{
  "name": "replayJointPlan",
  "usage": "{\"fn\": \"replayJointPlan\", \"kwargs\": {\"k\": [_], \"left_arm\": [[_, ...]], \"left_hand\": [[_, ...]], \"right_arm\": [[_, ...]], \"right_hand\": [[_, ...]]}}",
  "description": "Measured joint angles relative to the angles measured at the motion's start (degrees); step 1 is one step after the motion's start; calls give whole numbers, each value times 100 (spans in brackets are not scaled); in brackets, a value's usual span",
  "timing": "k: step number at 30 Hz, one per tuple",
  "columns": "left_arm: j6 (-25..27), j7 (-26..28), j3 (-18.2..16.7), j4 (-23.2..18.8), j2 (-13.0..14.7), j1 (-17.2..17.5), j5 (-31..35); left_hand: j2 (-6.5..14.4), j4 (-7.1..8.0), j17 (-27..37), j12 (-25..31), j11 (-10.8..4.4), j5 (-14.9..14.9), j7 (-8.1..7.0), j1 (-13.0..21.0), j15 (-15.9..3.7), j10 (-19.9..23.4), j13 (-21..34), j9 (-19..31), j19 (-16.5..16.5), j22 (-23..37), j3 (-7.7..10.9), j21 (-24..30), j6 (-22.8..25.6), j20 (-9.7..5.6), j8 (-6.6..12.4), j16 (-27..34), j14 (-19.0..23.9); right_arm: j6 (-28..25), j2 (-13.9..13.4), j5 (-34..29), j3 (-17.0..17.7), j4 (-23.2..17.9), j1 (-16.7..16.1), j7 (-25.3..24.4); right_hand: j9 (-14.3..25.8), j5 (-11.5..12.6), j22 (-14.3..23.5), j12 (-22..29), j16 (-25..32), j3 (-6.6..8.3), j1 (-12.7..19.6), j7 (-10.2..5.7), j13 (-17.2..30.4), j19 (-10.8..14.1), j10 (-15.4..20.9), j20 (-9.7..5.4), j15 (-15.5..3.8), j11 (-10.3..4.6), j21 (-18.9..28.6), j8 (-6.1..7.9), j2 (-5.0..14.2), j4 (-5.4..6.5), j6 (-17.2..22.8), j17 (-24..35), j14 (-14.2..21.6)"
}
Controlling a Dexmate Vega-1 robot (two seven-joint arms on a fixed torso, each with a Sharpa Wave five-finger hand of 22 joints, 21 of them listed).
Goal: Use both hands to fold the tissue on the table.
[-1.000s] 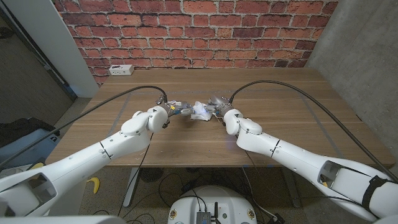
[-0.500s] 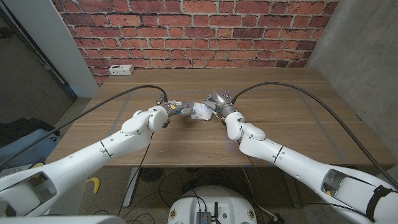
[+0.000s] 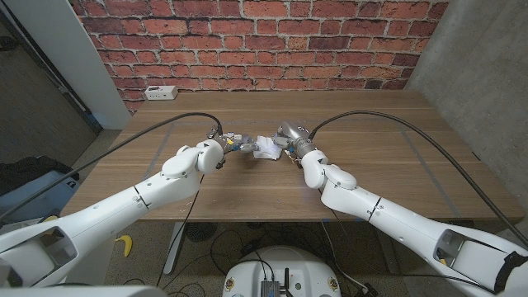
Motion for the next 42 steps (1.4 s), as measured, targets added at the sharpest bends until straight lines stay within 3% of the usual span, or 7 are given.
{"fn": "replayJointPlan", "kwargs": {"k": [15,24,32,42], "left_arm": [[11,-18,21,28,-20,-36,3],[22,-24,27,31,-16,-42,3],[22,-25,28,32,-10,-43,3],[22,-14,28,9,2,-44,6]], "left_hand": [[0,0,1,0,0,0,0,0,0,0,0,0,0,0,0,0,0,0,0,0,0],[0,16,1,0,0,0,0,-45,0,0,1,1,0,0,16,-21,0,0,0,0,0],[0,16,1,0,0,1,0,-45,0,0,1,1,0,0,16,-21,0,0,0,0,0],[0,33,2,0,0,1,0,-45,0,0,2,1,0,0,-1,-21,0,0,0,0,0]], "right_arm": [[121,-15,-26,-130,59,60,462],[70,38,-47,-165,145,128,684],[60,51,-66,-146,158,143,676],[216,50,-111,16,125,20,254]], "right_hand": [[63,21,-17,0,-122,91,-45,20,54,-316,-225,36,62,-42,0,1,0,-4,-165,70,-209],[63,21,-17,0,-144,114,-73,-11,81,-319,-256,32,51,-73,0,1,-17,-14,-195,95,-221],[15,21,-44,-62,-188,140,-153,-19,66,-381,-351,33,84,-85,0,1,-28,12,-247,120,-313],[-70,21,-44,-351,-562,246,-266,-106,-44,-576,-852,105,193,-177,-1,-187,-81,-23,-594,-28,-730]]}}
